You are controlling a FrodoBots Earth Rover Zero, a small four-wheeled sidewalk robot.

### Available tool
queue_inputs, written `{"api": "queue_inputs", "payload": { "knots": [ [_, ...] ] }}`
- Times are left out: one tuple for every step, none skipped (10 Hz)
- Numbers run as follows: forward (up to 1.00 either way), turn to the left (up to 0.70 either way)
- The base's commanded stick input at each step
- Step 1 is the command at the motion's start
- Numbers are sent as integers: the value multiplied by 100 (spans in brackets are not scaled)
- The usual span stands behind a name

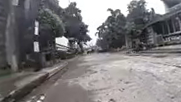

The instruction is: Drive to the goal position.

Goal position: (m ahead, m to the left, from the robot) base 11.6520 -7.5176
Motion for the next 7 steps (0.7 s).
{"api": "queue_inputs", "payload": {
  "knots": [
    [70, 0],
    [70, 0],
    [70, 0],
    [70, 0],
    [70, 0],
    [70, 0],
    [70, 0]
  ]
}}
